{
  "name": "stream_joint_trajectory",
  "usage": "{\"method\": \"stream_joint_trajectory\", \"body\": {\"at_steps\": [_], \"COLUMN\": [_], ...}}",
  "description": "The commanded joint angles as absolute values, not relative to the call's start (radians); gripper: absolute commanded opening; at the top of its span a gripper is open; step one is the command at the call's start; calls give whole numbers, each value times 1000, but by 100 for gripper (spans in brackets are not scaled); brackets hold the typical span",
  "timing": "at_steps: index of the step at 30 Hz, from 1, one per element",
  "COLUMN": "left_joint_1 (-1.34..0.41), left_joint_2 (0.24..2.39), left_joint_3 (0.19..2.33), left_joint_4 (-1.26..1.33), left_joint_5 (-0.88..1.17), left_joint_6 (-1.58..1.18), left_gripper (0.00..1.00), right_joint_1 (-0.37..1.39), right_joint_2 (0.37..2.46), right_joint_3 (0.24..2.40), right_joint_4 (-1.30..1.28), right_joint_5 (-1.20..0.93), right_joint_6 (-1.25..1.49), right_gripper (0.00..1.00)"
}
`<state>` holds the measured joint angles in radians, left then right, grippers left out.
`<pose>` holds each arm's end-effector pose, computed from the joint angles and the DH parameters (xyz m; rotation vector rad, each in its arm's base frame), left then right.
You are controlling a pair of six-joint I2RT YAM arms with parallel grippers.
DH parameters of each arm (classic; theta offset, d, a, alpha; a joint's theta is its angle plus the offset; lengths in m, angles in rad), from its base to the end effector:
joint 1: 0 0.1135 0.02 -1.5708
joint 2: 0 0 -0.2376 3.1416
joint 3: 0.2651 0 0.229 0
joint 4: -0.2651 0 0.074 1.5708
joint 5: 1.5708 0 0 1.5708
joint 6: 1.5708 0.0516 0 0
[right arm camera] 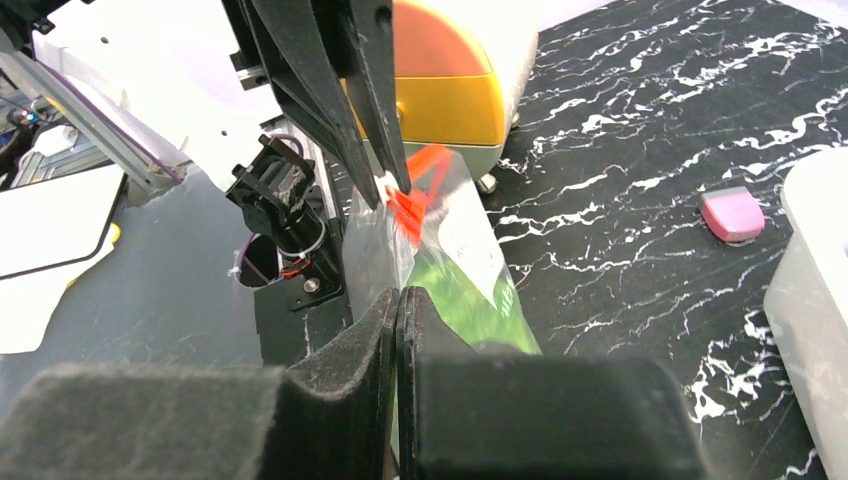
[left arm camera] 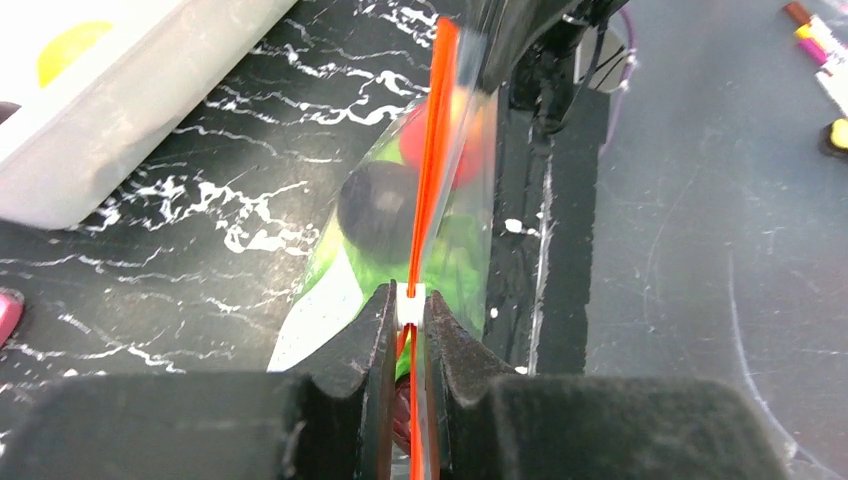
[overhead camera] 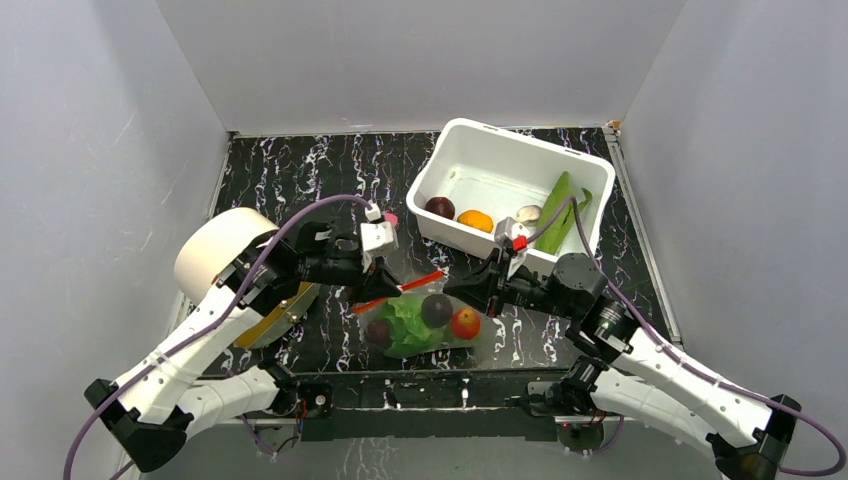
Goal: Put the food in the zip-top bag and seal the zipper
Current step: Zip the zipper food storage bag at the center of the board.
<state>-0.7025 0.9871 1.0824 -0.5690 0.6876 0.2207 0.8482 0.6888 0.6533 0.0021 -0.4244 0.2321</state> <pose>0.1351 -0.1572 0.3406 1.2983 1.6154 -0.9991 0.1034 0.1495 0.3126 -0.8508 1.5088 1.1567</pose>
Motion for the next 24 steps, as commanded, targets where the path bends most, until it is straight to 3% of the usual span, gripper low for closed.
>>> {"method": "stream_joint_trajectory", "body": {"at_steps": [1,4,5,9,11,18,24], "left_joint_1": [-695,-695,-695,-694,-695,-695,-696], "left_joint_2": [946,955,958,968,969,999,1004], "left_joint_3": [1102,1116,1117,1101,1087,1101,1116], "left_joint_4": [-730,-739,-728,-646,-607,-570,-543], "left_joint_5": [604,629,654,738,757,773,784], "left_joint_6": [348,373,370,329,308,282,276], "left_gripper": [0,0,0,0,0,0,0], "right_joint_1": [842,842,842,842,842,844,844], "right_joint_2": [597,616,634,710,734,850,911], "right_joint_3": [652,649,647,641,645,744,773], "right_joint_4": [48,50,58,141,169,94,134], "right_joint_5": [-334,-389,-424,-529,-540,-577,-597], "right_joint_6": [276,281,293,352,354,302,291], "right_gripper": [0,0,4,43,52,57,54]}}
